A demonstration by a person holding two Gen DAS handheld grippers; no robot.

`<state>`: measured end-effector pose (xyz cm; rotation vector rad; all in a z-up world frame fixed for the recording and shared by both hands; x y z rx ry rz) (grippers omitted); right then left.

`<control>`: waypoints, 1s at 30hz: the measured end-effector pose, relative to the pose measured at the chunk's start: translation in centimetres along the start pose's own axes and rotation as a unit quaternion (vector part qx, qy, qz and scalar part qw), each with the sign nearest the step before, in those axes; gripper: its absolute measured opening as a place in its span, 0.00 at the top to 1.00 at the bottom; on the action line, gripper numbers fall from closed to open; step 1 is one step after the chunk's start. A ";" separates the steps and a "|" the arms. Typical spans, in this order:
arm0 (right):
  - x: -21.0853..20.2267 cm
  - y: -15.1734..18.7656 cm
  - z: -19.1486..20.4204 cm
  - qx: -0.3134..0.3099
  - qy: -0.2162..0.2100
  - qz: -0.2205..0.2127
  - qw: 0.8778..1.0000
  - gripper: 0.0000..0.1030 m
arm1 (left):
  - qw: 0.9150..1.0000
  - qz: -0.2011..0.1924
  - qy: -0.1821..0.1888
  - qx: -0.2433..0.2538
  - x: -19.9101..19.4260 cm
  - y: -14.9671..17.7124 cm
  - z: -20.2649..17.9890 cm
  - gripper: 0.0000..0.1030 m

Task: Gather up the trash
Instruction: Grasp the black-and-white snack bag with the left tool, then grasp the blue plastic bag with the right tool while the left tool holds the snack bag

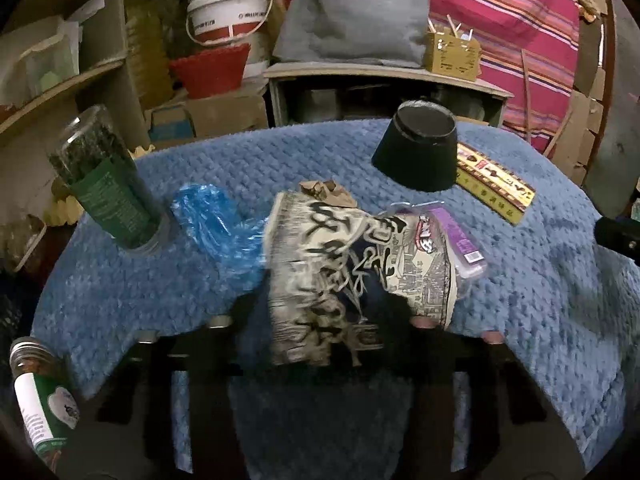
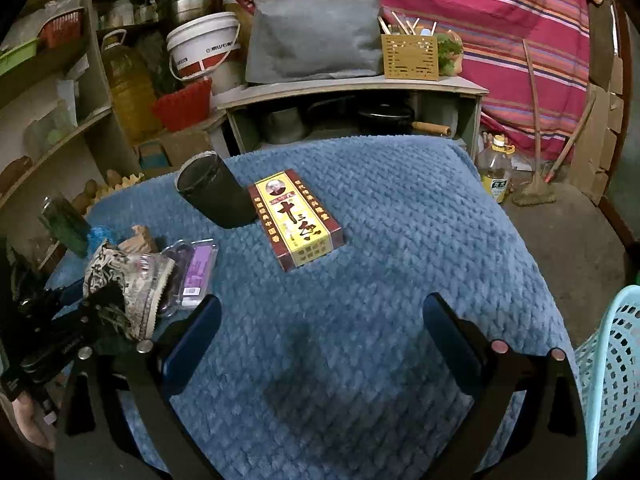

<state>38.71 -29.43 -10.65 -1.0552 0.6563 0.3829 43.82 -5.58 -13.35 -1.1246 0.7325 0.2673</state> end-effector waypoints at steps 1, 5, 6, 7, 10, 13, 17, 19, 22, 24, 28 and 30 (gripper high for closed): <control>0.0 0.0 -0.1 0.000 0.001 0.000 1.000 0.04 | 1.000 -0.004 -0.001 -0.001 -0.4 0.0 0.0 0.79; -0.2 -0.1 0.0 -0.006 0.007 -0.005 1.000 0.04 | 1.000 -0.017 0.002 -0.007 -1.9 0.0 0.2 0.82; -0.3 -0.1 0.1 -0.010 0.010 -0.008 1.000 0.04 | 1.000 -0.022 -0.002 -0.003 -2.5 0.0 0.3 0.82; -0.3 -0.1 0.2 -0.013 0.012 -0.011 1.000 0.04 | 1.000 -0.027 -0.009 0.002 -3.1 -0.1 0.3 0.83; -0.5 -0.1 0.7 -0.018 0.012 -0.016 1.000 0.04 | 0.998 -0.050 -0.022 0.010 -5.7 -0.3 0.8 0.83; -0.2 0.3 1.7 -0.022 0.007 -0.016 1.000 0.04 | 0.997 -0.070 -0.028 0.001 -8.0 -0.4 2.0 0.83; 0.4 1.5 3.8 -0.038 0.002 -0.012 0.999 0.04 | 0.995 -0.092 -0.048 -0.007 -10.4 -0.3 4.0 0.83; 0.7 2.2 5.2 -0.051 -0.002 -0.008 0.999 0.04 | 0.993 -0.098 -0.063 -0.014 -11.2 0.0 5.6 0.83; 0.6 3.1 7.5 -0.071 -0.010 -0.010 0.997 0.04 | 0.991 -0.096 -0.083 -0.030 -11.6 0.6 8.2 0.83; 0.4 3.3 9.3 -0.086 -0.015 -0.017 0.996 0.04 | 0.991 -0.095 -0.089 -0.041 -11.8 1.1 9.8 0.83; 0.9 3.4 12.8 -0.116 -0.019 -0.020 0.993 0.04 | 0.988 -0.092 -0.106 -0.061 -11.7 2.1 13.4 0.83; 1.6 3.8 15.1 -0.137 -0.023 -0.017 0.990 0.04 | 0.987 -0.088 -0.113 -0.066 -11.4 2.6 14.5 0.83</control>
Point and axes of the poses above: each gripper's, at about its wrist camera, not at the fingertips, and x roughly the way its jaws point, z to its left, y to its underside, the point moved 9 cm from there along x, roughly the way its jaws point, and after that the axes turned 15 degrees about x, right-handed, at the moved point
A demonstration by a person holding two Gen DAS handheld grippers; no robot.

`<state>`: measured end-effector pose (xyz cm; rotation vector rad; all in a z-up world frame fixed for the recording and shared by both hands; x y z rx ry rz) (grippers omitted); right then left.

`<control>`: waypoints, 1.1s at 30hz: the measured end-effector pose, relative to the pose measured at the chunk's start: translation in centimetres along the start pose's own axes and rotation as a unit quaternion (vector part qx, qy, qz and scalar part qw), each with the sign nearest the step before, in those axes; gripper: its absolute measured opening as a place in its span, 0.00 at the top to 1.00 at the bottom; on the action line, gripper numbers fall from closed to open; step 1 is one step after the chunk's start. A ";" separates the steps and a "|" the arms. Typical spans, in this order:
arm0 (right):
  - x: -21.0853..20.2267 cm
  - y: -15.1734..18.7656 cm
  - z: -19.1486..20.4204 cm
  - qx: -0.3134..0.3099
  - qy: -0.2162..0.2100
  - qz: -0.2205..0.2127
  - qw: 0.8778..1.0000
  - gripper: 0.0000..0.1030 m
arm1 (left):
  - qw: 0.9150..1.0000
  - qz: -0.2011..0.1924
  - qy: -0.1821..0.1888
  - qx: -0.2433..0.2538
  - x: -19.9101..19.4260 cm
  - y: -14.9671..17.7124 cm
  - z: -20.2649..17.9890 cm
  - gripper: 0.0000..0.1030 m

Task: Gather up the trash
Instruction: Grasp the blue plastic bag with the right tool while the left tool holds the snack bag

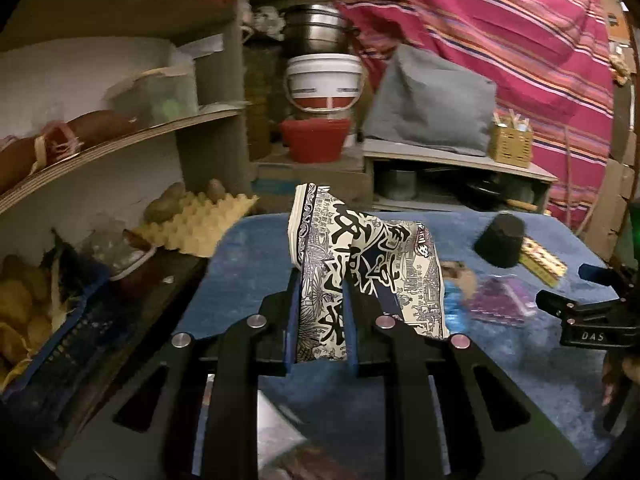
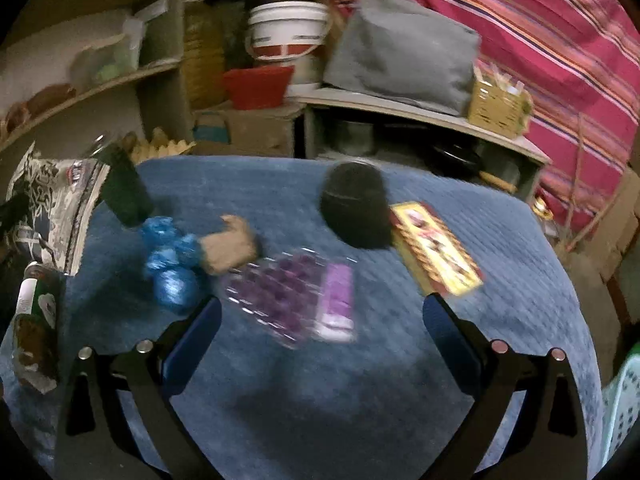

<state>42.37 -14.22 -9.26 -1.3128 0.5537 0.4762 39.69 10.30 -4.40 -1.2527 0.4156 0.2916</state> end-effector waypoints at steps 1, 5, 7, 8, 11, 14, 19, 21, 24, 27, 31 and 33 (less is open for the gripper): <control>0.2 0.0 0.9 -0.006 -0.003 0.000 1.000 0.05 | 1.000 0.001 -0.004 -0.003 0.2 0.3 0.8 0.83; 1.7 0.9 4.9 -0.041 -0.012 0.011 0.999 0.05 | 1.000 0.006 -0.011 -0.019 0.5 1.1 3.2 0.83; 2.7 1.6 6.3 -0.054 -0.010 0.021 0.998 0.05 | 0.999 0.010 -0.014 -0.032 0.7 1.6 4.4 0.83; 3.0 1.7 6.8 -0.057 -0.011 0.024 0.998 0.05 | 0.999 0.013 -0.015 -0.043 0.8 2.0 5.4 0.83; 3.9 2.2 8.3 -0.071 -0.011 0.029 0.997 0.08 | 0.998 0.013 -0.016 -0.066 0.8 2.6 7.0 0.83; 4.5 2.9 9.5 -0.082 -0.021 0.046 0.995 0.37 | 0.997 0.010 -0.018 -0.068 0.5 2.5 7.4 0.83; 4.0 3.3 9.7 -0.079 -0.055 0.060 0.994 0.74 | 0.998 0.009 -0.019 -0.065 0.2 2.4 7.1 0.83; 2.7 2.5 9.1 -0.069 -0.058 0.045 0.995 0.76 | 0.998 0.002 -0.015 -0.069 -0.1 2.3 7.0 0.83; -0.1 0.9 6.3 -0.048 -0.059 0.020 0.997 0.76 | 0.998 -0.006 -0.014 -0.066 -0.6 1.9 6.6 0.83; -2.9 -0.6 1.1 -0.018 -0.031 -0.005 0.999 0.76 | 0.998 -0.008 -0.012 -0.067 -0.7 1.6 6.4 0.83; -5.2 -1.3 -5.9 0.040 -0.001 -0.021 0.999 0.76 | 0.997 -0.014 -0.006 -0.074 -0.8 1.1 6.1 0.83; -5.5 -1.5 -8.6 0.064 0.010 -0.023 0.998 0.76 | 0.997 -0.018 -0.003 -0.073 -1.0 0.9 5.9 0.83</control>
Point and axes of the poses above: each gripper's, at about its wrist camera, not at the fingertips, and x roughly the way its jaws point, z to its left, y to its underside, the point moved 9 cm from there along x, roughly the way its jaws point, and after that the axes turned 15 degrees about x, right-handed, at the moved point
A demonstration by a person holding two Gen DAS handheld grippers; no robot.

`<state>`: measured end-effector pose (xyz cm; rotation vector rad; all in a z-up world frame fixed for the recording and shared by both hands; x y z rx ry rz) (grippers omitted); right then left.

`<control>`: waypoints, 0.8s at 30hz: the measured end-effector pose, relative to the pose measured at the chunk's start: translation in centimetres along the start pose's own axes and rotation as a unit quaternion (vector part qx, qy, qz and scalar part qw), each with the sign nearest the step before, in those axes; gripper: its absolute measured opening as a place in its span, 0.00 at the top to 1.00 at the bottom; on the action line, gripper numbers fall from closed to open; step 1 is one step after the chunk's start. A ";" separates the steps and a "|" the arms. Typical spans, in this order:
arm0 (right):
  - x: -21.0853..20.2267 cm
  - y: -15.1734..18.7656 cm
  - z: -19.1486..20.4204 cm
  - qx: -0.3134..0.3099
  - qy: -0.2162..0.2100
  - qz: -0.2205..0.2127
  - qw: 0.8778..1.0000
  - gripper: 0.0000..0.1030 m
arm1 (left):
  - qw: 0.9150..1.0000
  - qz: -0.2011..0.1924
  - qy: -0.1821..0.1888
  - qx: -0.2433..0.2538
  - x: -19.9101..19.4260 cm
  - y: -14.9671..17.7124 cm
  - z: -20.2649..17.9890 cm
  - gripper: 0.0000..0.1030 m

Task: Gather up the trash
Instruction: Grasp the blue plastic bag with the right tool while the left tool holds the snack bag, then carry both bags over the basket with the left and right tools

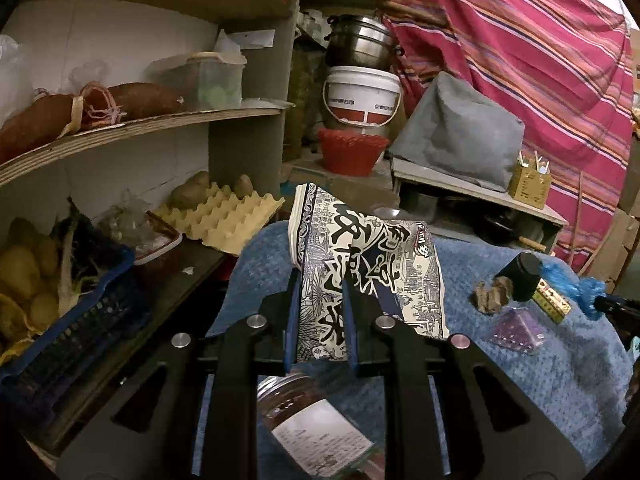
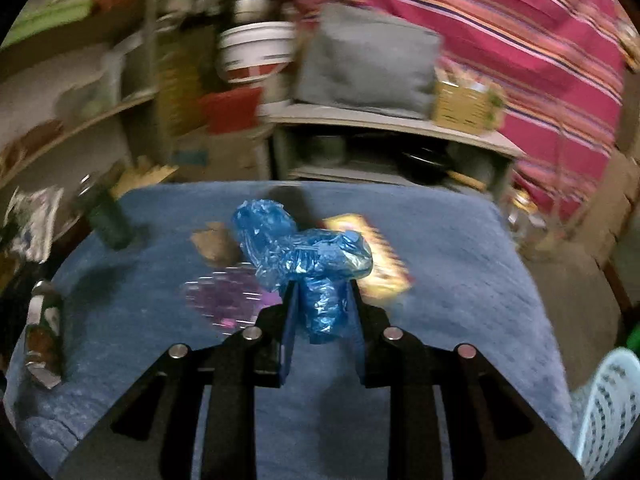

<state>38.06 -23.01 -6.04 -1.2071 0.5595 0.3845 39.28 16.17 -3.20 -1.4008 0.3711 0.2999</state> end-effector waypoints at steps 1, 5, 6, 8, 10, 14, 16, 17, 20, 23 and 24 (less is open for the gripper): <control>-0.4 -0.3 -1.9 0.019 0.007 -0.002 1.000 0.76 | 1.000 -0.001 0.001 0.001 -0.1 -0.1 -0.2 0.83; -0.4 -1.1 -5.6 0.035 0.036 -0.011 0.999 0.76 | 1.000 -0.005 0.008 0.007 -0.2 -0.6 -1.4 0.83; -0.1 -1.4 -6.1 0.034 0.040 -0.013 0.999 0.76 | 1.000 -0.006 0.008 0.010 -0.2 -0.7 -1.7 0.83; -0.2 -1.6 -7.4 0.040 0.046 -0.014 0.998 0.76 | 1.000 -0.006 0.009 0.013 -0.3 -0.9 -2.1 0.83; -0.3 -1.7 -8.2 0.043 0.046 -0.015 0.998 0.76 | 1.000 -0.006 0.015 0.010 -0.3 -1.2 -2.8 0.83; -1.3 -2.2 -8.8 0.045 0.044 -0.025 0.998 0.76 | 0.999 -0.011 0.027 0.021 -0.8 -2.2 -4.9 0.83; -2.1 -2.4 -9.2 0.046 0.041 -0.031 0.998 0.76 | 0.999 -0.016 0.033 0.031 -1.3 -2.8 -6.5 0.83; -2.2 -2.4 -9.3 0.048 0.041 -0.032 0.997 0.76 | 0.999 -0.018 0.037 0.034 -1.5 -3.1 -7.2 0.83; -3.4 -2.5 -10.5 0.057 0.040 -0.037 0.997 0.76 | 0.997 -0.023 0.050 0.045 -2.2 -3.7 -9.9 0.83; -4.8 -2.6 -12.5 0.068 0.043 -0.041 0.996 0.76 | 0.996 -0.026 0.066 0.056 -2.9 -4.2 -13.0 0.83; -5.6 -2.6 -13.5 0.074 0.046 -0.045 0.995 0.76 | 0.995 -0.026 0.072 0.060 -3.1 -4.5 -14.4 0.83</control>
Point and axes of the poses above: each gripper's, at about its wrist camera, not at the fingertips, and x roughly the way its jaws point, z to its left, y to its underside, the point moved 9 cm from there along x, roughly the way its jaws point, and after that the axes turned 15 degrees about x, right-handed, at the moved point
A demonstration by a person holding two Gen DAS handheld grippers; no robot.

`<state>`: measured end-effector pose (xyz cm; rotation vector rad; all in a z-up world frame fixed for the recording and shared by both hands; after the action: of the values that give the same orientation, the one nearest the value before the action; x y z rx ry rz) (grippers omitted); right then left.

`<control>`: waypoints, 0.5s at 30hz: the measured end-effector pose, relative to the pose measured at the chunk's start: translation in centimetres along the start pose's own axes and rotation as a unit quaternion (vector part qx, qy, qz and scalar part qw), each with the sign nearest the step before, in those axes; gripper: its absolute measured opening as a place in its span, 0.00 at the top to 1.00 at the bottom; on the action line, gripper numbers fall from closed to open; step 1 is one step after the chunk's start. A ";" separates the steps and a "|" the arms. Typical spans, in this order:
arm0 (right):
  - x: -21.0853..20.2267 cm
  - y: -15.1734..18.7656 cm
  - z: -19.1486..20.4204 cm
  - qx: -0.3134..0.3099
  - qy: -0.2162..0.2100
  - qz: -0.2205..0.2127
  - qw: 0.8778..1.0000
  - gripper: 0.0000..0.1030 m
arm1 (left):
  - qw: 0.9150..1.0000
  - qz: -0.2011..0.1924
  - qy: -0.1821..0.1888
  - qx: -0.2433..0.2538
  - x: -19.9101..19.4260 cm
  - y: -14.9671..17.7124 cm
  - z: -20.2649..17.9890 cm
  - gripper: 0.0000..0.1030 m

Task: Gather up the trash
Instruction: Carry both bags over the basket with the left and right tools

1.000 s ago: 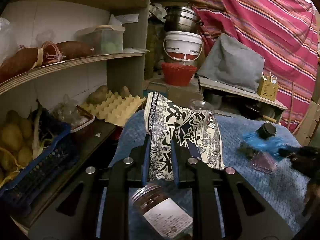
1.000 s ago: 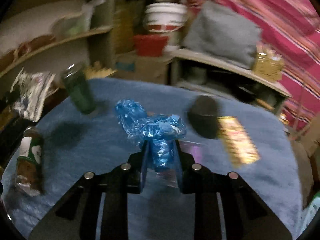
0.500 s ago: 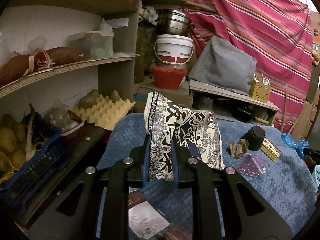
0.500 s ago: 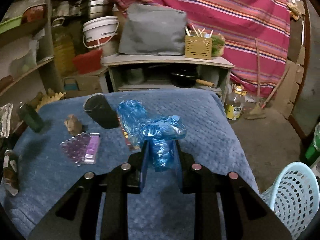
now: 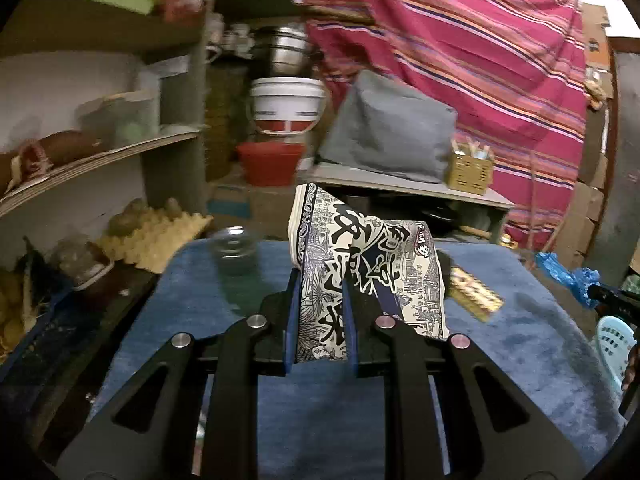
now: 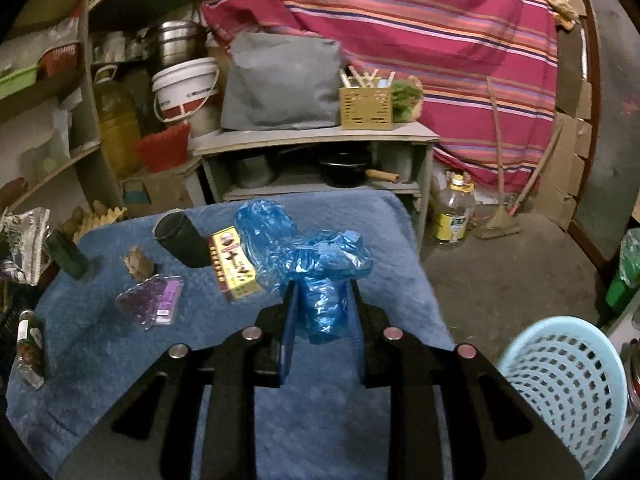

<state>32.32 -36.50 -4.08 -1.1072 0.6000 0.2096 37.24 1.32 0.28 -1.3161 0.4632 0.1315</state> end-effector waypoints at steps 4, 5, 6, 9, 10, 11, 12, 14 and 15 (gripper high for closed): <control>-2.2 -0.7 -3.7 0.018 0.012 -0.010 1.000 0.76 | 0.999 -0.007 0.030 0.022 -0.3 -1.6 -5.5 0.83; -3.0 -0.7 -4.9 0.020 0.021 -0.015 0.999 0.76 | 0.999 -0.009 0.039 0.027 -0.3 -1.9 -7.0 0.83; -3.5 -0.8 -5.8 0.021 0.027 -0.018 0.999 0.76 | 0.998 -0.011 0.047 0.031 -0.4 -2.1 -8.2 0.83; -5.6 -0.8 -9.9 0.034 0.049 -0.023 0.998 0.76 | 0.995 -0.014 0.078 0.054 -0.6 -2.6 -13.7 0.83; -6.1 -0.9 -10.9 0.036 0.056 -0.026 0.997 0.76 | 0.994 -0.014 0.091 0.066 -0.6 -2.7 -16.1 0.83; -6.6 -1.1 -12.1 0.036 0.066 -0.030 0.997 0.76 | 0.992 -0.013 0.100 0.073 -0.7 -2.7 -17.8 0.83; -7.2 -1.3 -13.4 0.033 0.079 -0.034 0.996 0.76 | 0.990 -0.011 0.113 0.080 -0.7 -2.6 -19.8 0.83; -8.0 -1.6 -15.3 0.032 0.092 -0.040 0.994 0.76 | 0.986 -0.008 0.139 0.091 -0.8 -2.4 -23.8 0.83; -8.2 -1.7 -16.0 0.034 0.094 -0.041 0.994 0.76 | 0.984 -0.007 0.148 0.096 -1.0 -2.3 -25.4 0.83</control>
<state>20.76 -50.32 -3.14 -1.0909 0.7234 0.0141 30.78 -23.29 -1.71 -1.1529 0.7010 -0.1203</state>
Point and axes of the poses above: each gripper's, at about its wrist camera, not at the fingertips, and x roughly the way its jaws point, z to its left, y to its underside, the point moved 9 cm from there along x, roughly the way its jaws point, and after that the axes turned 15 degrees about x, right-handed, at the moved point
